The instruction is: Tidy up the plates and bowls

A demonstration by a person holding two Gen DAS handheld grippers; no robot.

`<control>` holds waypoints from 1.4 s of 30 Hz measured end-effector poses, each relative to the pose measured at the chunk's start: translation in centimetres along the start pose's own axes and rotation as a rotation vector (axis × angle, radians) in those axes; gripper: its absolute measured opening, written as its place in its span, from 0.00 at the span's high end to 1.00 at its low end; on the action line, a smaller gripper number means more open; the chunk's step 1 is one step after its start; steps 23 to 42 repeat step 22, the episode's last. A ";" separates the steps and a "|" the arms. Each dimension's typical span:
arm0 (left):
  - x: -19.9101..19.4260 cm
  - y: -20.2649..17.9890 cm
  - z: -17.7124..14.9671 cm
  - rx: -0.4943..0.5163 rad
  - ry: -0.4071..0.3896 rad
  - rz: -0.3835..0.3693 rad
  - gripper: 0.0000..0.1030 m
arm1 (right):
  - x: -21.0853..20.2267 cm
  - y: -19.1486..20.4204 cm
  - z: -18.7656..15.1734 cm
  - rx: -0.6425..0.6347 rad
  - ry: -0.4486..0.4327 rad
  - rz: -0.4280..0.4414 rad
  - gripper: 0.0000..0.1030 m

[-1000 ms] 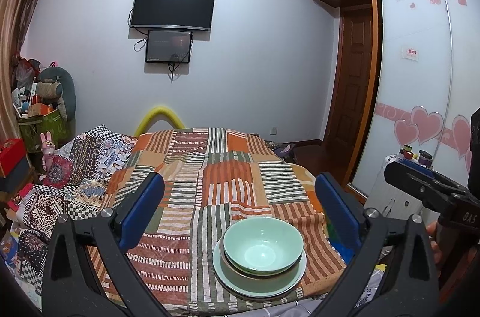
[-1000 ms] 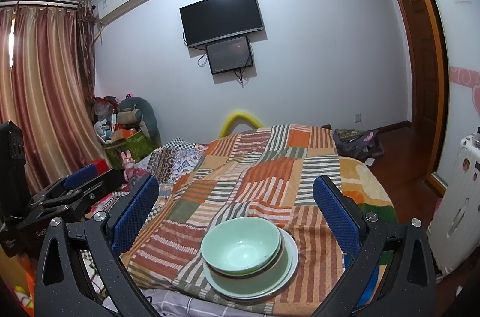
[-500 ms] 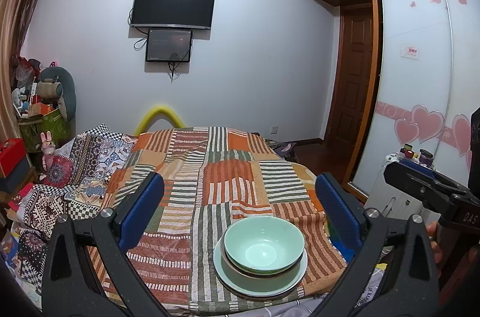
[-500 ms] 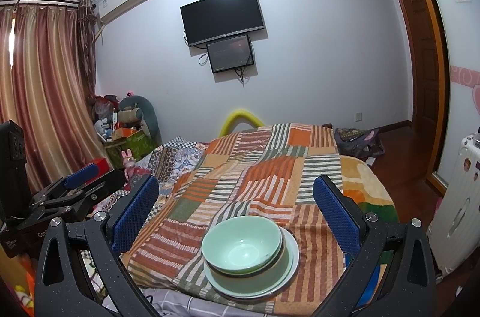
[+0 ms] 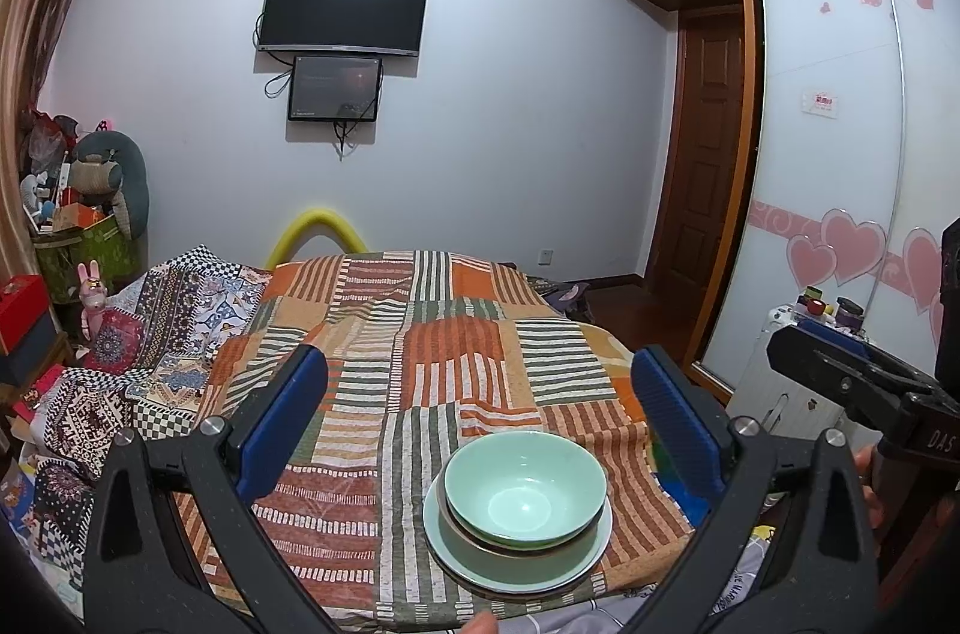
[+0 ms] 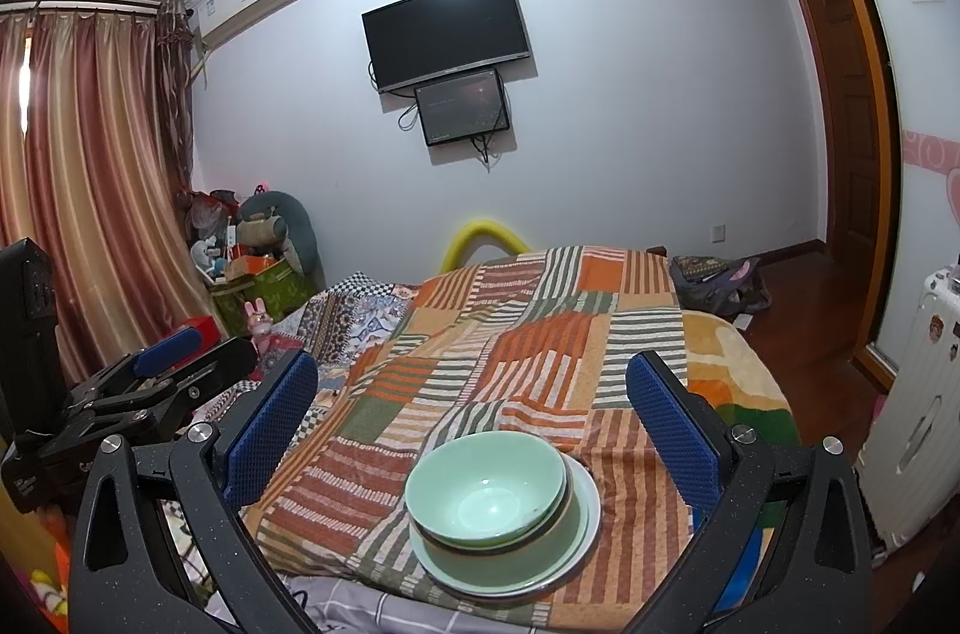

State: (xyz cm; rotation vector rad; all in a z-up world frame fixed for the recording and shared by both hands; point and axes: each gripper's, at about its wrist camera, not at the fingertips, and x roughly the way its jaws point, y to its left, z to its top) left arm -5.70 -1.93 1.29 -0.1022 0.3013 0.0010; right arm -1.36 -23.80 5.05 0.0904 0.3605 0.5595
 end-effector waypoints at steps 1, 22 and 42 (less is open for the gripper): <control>0.0 0.0 0.0 -0.001 0.000 0.001 0.00 | 0.0 0.0 0.0 0.001 0.001 -0.001 0.00; 0.2 -0.1 0.0 0.001 0.000 -0.011 0.00 | 0.4 -0.3 -0.1 0.011 0.015 -0.003 0.00; 0.2 -0.1 0.0 0.001 0.000 -0.011 0.00 | 0.4 -0.3 -0.1 0.011 0.015 -0.003 0.00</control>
